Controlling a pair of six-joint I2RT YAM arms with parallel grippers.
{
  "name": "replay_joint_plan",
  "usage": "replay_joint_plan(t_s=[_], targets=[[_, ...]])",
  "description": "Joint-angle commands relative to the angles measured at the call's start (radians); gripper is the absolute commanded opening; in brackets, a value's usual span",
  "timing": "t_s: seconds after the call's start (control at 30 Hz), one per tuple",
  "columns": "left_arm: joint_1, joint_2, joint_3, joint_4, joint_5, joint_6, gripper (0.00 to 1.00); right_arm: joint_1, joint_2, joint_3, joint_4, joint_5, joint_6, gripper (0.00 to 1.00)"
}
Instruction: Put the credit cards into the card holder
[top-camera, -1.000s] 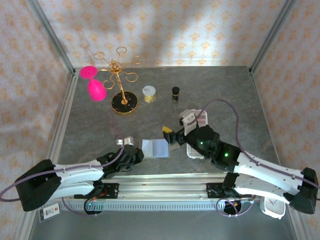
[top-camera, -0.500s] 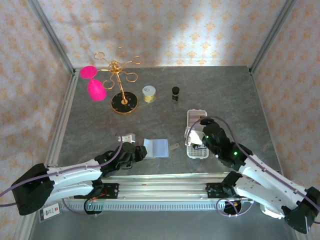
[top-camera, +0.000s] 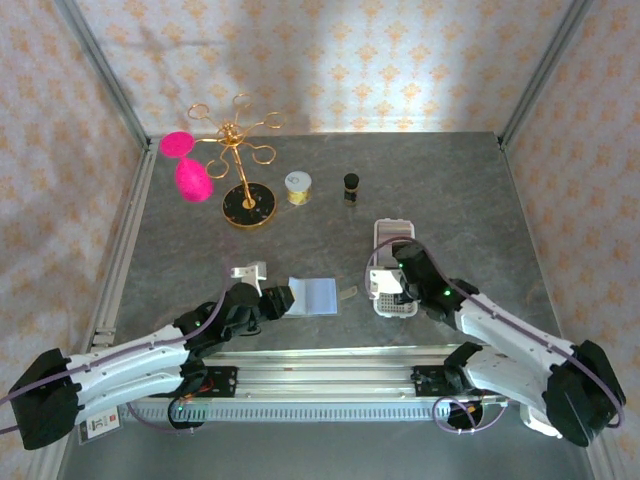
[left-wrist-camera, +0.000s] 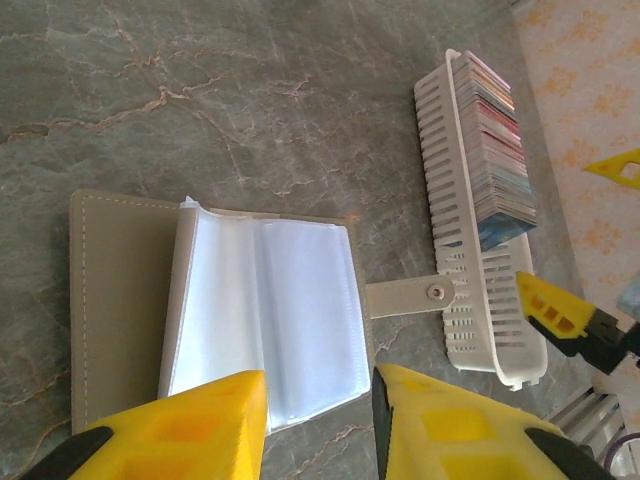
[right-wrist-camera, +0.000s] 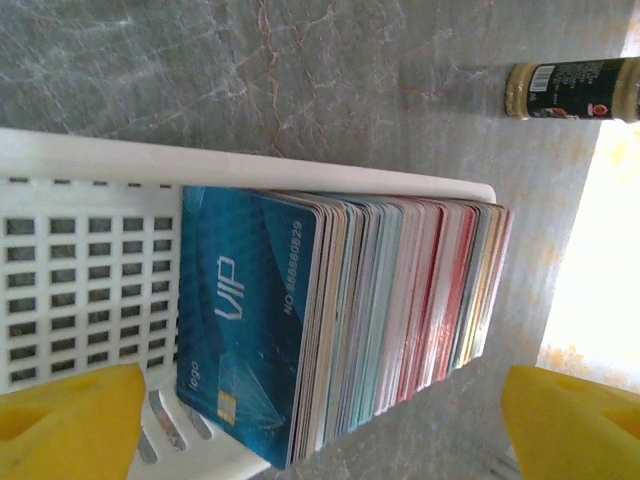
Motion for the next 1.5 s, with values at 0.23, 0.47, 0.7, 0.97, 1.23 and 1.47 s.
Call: replay_joint_plan(t_s=[0.23, 0.47, 0.7, 0.97, 1.23, 1.47], targets=[[-0.009, -0.018, -0.026, -0.010, 0.029, 0.023, 0.34, -0.003, 0.103, 0.056, 0.094, -0.006, -0.011, 0.87], [-0.009, -0.026, -0.042, 0.005, 0.042, 0.014, 0.33, -0.005, 0.143, 0.070, 0.101, 0.007, -0.010, 0.78], [-0.009, -0.043, -0.057, 0.006, 0.039, 0.005, 0.33, -0.006, 0.140, 0.069, 0.076, 0.009, -0.009, 0.64], [-0.009, -0.042, -0.063, 0.008, 0.043, -0.001, 0.32, -0.008, 0.142, 0.068, 0.067, 0.021, -0.012, 0.49], [-0.009, -0.044, -0.063, 0.006, 0.040, -0.004, 0.31, -0.008, 0.136, 0.069, 0.045, 0.017, -0.004, 0.37], [-0.009, -0.044, -0.063, 0.009, 0.042, -0.007, 0.31, -0.010, 0.141, 0.061, 0.060, 0.015, 0.012, 0.74]])
